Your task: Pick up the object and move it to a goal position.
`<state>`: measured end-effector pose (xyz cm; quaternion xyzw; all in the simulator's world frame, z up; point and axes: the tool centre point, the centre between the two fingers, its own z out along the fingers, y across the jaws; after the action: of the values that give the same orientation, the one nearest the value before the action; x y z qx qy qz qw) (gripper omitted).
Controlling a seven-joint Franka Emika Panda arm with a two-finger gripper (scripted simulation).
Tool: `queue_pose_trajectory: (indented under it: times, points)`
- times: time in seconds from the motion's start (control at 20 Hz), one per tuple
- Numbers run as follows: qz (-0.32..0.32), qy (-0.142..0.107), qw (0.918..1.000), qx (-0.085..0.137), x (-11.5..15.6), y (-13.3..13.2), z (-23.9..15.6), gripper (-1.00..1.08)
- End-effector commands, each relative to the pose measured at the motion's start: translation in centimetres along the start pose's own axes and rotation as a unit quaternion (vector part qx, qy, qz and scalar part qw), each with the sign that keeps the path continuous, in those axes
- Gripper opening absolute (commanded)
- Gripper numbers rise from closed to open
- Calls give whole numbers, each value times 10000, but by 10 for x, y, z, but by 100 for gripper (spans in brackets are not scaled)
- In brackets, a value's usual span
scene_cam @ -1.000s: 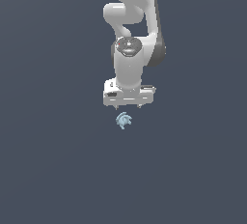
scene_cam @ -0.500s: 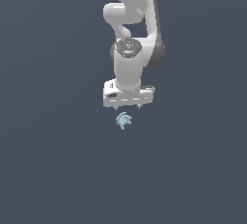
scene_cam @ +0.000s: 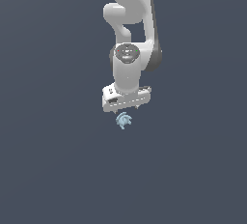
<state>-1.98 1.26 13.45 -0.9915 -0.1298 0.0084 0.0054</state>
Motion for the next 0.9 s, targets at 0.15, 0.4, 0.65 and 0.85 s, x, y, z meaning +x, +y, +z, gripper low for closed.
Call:
queue_pose_trajectory:
  times: [0.15,0.4,0.65,0.85]
  points:
    - [-731,15,9973,-32,-1,4,14,100]
    - [-1400,30,9901,-55,-2,8,26,100]
    - [-1910,43,9816,-69,-3,10,36,100]
    - [-2190,51,9757,-76,-4,11,41,100]
